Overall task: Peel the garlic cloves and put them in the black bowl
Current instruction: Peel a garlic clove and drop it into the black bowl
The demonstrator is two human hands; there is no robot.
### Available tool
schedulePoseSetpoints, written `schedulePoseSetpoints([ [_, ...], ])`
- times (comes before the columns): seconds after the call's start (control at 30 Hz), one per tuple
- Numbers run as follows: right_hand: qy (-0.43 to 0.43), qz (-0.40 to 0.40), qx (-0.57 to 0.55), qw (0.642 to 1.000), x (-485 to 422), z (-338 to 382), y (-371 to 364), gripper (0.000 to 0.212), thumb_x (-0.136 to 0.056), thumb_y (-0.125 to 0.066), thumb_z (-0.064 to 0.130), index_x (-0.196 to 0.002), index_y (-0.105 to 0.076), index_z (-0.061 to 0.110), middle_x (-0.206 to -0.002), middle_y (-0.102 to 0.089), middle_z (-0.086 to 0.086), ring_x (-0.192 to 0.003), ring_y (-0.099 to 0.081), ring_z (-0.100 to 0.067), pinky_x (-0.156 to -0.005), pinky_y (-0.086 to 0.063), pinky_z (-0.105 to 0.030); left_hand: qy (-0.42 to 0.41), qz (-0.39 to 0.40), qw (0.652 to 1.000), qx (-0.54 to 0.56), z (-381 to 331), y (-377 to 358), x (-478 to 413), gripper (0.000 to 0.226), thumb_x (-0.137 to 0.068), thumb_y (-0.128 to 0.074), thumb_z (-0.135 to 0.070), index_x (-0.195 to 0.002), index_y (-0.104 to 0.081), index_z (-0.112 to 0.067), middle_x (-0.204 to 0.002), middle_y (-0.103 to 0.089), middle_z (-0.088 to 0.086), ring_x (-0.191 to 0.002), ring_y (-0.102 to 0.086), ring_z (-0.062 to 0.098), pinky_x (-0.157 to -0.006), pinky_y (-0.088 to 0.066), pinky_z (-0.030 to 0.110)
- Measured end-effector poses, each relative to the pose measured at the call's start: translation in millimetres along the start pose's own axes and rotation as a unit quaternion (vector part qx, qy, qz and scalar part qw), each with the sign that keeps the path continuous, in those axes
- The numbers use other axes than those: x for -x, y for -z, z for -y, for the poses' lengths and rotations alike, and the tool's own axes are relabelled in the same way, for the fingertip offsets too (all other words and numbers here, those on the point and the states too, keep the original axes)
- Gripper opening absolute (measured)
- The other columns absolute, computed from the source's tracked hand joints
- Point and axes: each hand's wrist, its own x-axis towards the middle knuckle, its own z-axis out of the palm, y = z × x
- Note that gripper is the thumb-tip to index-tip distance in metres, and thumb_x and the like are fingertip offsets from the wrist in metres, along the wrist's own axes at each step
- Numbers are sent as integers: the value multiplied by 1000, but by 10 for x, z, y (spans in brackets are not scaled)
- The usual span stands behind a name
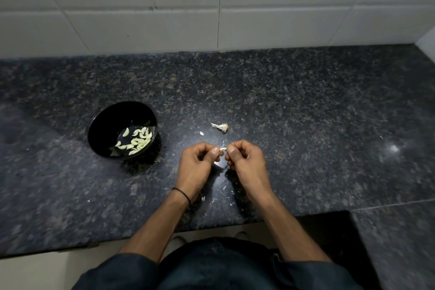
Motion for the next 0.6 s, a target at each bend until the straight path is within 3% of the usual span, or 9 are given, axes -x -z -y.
schedulePoseSetpoints([
  [0.1, 26, 12, 47, 999, 0, 30, 34, 14, -100, -59, 19, -90, -67, 13, -78, -72, 0, -69, -63, -7, -72, -54, -32, -16, 4, 1000, -15, 0, 0, -12, 16, -94, -65, -8, -79, -71, -9, -73, -72, 0, -70, -63, 8, -69, -49, 21],
  [0.2, 58, 1, 124, 991, 21, 71, 47, 14, -101, -56, 21, -91, -64, 17, -79, -68, 6, -67, -57, -2, -62, -42, -11, -26, 11, 999, -24, 3, -7, -10, 16, -95, -64, -9, -80, -71, -9, -76, -73, 3, -72, -64, 10, -72, -51, 25],
  [0.27, 69, -9, 160, 985, 28, 87, 42, 12, -102, -53, 20, -93, -62, 17, -81, -63, 8, -70, -54, 1, -60, -39, -7, -30, 18, 999, -28, 14, -12, -18, 17, -95, -64, -14, -80, -71, -11, -77, -73, 4, -74, -65, 12, -74, -52, 31],
  [0.4, 74, -9, 195, 978, 23, 97, 19, 14, -105, -48, 22, -99, -58, 15, -84, -60, 4, -73, -53, -8, -58, -34, -15, -47, 24, 998, -41, 8, -23, -33, 20, -90, -61, -29, -78, -71, -16, -75, -72, 2, -74, -65, 13, -75, -52, 35],
  [0.5, 58, -4, 177, 983, 4, 73, 2, 18, -106, -47, 24, -104, -61, 12, -90, -63, 1, -81, -56, -13, -63, -35, -24, -45, 29, 998, -32, -9, -27, -35, 21, -96, -62, -18, -77, -70, -15, -75, -72, -3, -73, -64, 11, -75, -52, 32],
  [0.6, 43, -3, 133, 990, -11, 35, 7, 14, -105, -50, 22, -96, -60, 17, -83, -61, 7, -74, -54, -7, -60, -37, -17, -34, 28, 999, -27, -35, -33, -19, 24, -98, -61, -14, -76, -70, -17, -69, -69, -12, -69, -61, 4, -69, -48, 20],
])
